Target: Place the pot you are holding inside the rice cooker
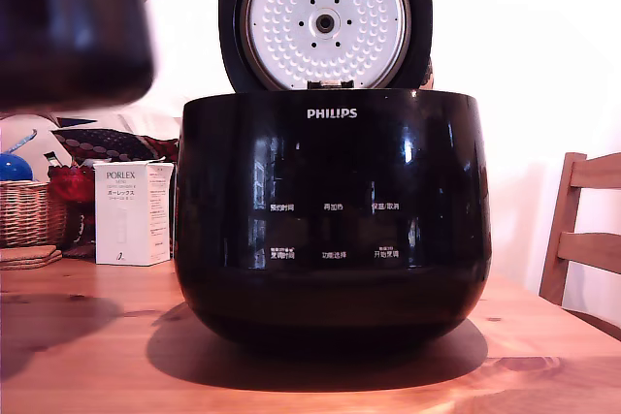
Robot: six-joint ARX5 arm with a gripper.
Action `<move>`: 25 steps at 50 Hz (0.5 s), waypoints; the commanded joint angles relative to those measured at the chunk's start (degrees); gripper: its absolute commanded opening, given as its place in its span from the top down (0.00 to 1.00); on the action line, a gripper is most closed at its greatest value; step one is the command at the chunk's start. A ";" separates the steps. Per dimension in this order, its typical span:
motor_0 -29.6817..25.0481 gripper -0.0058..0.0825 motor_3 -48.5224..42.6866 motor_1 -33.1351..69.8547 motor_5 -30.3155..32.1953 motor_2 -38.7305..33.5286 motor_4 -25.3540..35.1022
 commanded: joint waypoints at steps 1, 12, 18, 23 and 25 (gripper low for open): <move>-1.29 0.96 1.29 -1.46 -0.11 2.58 1.16; -5.22 0.96 1.29 -1.46 -0.31 3.69 5.11; -7.80 0.96 1.33 -1.44 -0.26 3.69 6.25; -9.97 0.96 1.84 -1.42 -0.26 3.69 7.02; -10.73 0.96 2.21 -1.42 -0.24 3.69 7.26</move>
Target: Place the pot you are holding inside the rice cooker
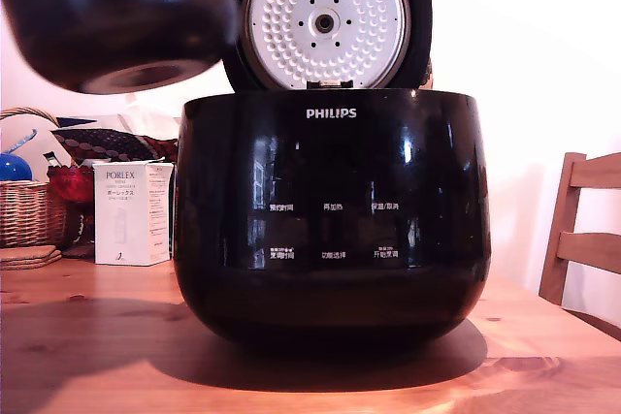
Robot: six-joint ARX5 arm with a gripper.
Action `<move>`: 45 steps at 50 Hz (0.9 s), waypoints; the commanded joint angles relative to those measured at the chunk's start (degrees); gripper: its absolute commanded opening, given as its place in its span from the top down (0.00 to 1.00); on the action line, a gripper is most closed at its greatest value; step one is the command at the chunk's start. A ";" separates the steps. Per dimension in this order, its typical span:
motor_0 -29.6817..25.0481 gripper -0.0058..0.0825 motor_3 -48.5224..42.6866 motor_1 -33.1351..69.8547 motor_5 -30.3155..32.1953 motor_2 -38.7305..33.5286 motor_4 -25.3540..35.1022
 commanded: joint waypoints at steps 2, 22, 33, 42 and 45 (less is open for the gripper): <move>-1.79 0.96 2.64 -1.40 -0.04 1.22 0.72; -7.45 0.96 7.39 0.48 0.11 1.31 1.55; -9.05 0.96 7.78 4.28 0.20 3.87 1.55; -9.94 0.96 7.08 7.72 0.61 8.81 1.53; -10.25 0.96 6.82 9.11 0.68 10.62 1.55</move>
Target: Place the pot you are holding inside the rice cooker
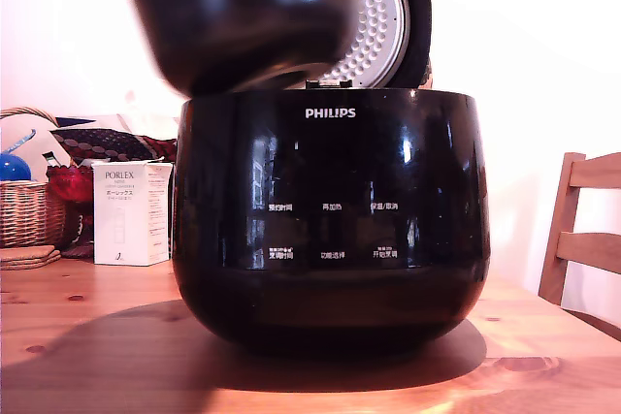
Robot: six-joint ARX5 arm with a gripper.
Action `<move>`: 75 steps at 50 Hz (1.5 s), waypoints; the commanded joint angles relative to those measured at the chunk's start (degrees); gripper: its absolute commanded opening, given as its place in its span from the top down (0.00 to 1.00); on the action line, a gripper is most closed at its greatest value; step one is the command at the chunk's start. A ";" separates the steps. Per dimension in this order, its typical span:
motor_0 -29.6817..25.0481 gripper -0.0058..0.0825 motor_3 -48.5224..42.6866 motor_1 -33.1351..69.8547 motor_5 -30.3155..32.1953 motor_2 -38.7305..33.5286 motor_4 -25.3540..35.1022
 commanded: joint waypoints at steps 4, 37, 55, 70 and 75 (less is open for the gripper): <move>-1.03 0.96 0.04 1.31 0.83 6.05 0.04; -1.68 0.96 -3.30 11.02 5.11 10.38 -1.95; -2.56 0.96 -2.93 13.68 6.14 10.38 -1.88; -3.80 0.96 -2.12 13.94 6.58 10.38 -2.95; -4.15 0.96 -2.16 14.49 7.72 10.38 -4.13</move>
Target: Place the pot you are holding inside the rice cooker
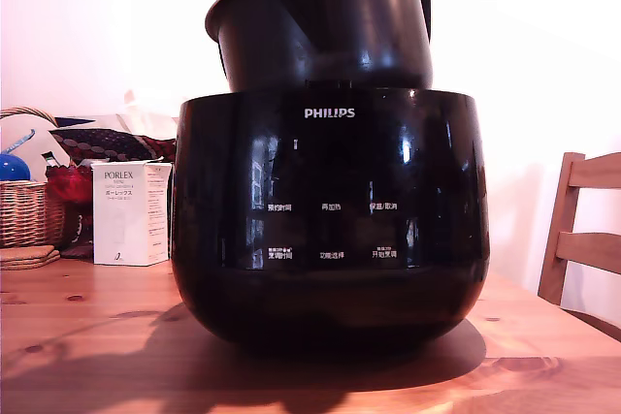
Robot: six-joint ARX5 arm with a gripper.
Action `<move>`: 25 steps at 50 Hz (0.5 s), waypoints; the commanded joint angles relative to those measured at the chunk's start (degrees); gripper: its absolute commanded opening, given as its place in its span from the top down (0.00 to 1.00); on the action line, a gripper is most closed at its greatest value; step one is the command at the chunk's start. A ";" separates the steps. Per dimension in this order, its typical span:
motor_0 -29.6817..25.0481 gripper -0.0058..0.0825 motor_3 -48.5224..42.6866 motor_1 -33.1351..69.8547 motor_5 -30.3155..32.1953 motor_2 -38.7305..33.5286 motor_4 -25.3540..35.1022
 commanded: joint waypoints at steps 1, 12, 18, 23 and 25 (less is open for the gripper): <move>-0.83 0.96 0.55 0.20 1.73 0.90 -0.74; -1.27 0.96 -1.42 2.54 2.03 0.87 -2.34; -1.55 0.96 -1.46 3.52 2.08 0.87 -2.82; -1.86 0.96 -1.49 3.69 3.04 0.87 -2.84; -1.84 0.96 -1.49 3.74 3.65 0.87 -2.86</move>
